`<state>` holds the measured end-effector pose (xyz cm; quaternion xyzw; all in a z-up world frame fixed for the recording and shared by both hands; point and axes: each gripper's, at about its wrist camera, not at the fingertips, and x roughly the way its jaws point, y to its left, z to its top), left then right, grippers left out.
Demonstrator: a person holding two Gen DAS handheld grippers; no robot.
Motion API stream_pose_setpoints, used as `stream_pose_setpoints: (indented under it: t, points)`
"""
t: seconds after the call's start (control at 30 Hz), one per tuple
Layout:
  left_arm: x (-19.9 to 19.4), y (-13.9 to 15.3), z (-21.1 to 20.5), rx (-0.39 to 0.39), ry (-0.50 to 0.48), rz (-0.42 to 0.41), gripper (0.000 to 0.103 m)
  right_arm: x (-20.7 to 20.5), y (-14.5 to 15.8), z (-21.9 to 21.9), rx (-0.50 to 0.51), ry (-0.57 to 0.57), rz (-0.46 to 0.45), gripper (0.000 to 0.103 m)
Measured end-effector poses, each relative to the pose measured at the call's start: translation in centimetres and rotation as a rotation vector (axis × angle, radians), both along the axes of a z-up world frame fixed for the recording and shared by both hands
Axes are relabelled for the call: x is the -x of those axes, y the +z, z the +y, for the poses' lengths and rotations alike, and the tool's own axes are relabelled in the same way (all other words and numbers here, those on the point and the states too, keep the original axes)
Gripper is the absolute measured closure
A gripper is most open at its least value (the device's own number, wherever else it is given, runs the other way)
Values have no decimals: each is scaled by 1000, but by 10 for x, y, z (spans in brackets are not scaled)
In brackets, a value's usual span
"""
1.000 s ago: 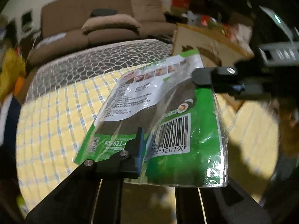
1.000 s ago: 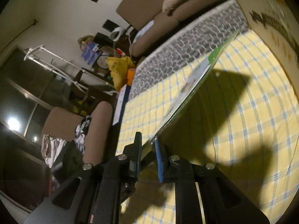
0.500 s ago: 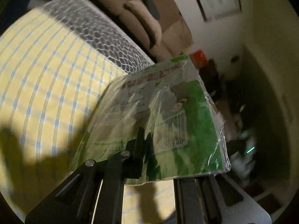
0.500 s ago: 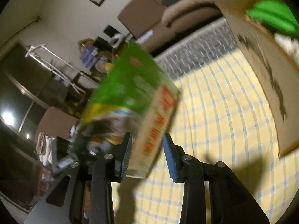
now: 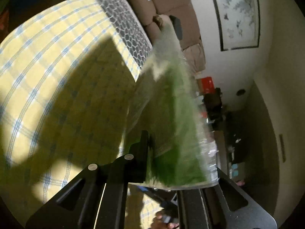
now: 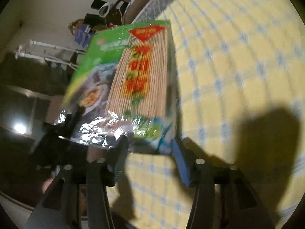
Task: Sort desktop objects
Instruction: 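Grasp the sushi mat package with the right gripper while the left gripper holds the seaweed packet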
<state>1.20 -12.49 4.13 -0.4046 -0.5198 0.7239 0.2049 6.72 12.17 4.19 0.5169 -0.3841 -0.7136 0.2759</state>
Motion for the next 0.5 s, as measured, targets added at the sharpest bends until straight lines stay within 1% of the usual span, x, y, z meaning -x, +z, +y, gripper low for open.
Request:
stream_pose_setpoints:
  t: [0.03, 0.07, 0.2, 0.27, 0.33, 0.4, 0.43, 0.5]
  points:
    - [-2, -4, -2, -12, 3, -7, 99, -1, -1, 1, 14, -11, -3, 40]
    - [-4, -8, -4, -22, 7, -15, 99, -1, -2, 3, 24, -25, -1, 39]
    - [-9, -25, -13, -82, 20, -39, 99, 10, -2, 20, 46, -78, 10, 38]
    - [-11, -35, -17, -110, 25, -57, 100, 18, -3, 23, 52, -86, 5, 38]
    - [-14, -42, -23, -126, 29, -73, 100, 28, -2, 18, 25, -60, 10, 38]
    - [-16, -46, -26, -122, 31, -78, 100, 35, -1, 9, 10, -24, 13, 38]
    - [-18, -47, -27, -120, 31, -82, 100, 38, -1, 5, 23, -7, 13, 38]
    - [-20, -48, -28, -114, 31, -91, 100, 44, -1, -2, 51, 16, 14, 43]
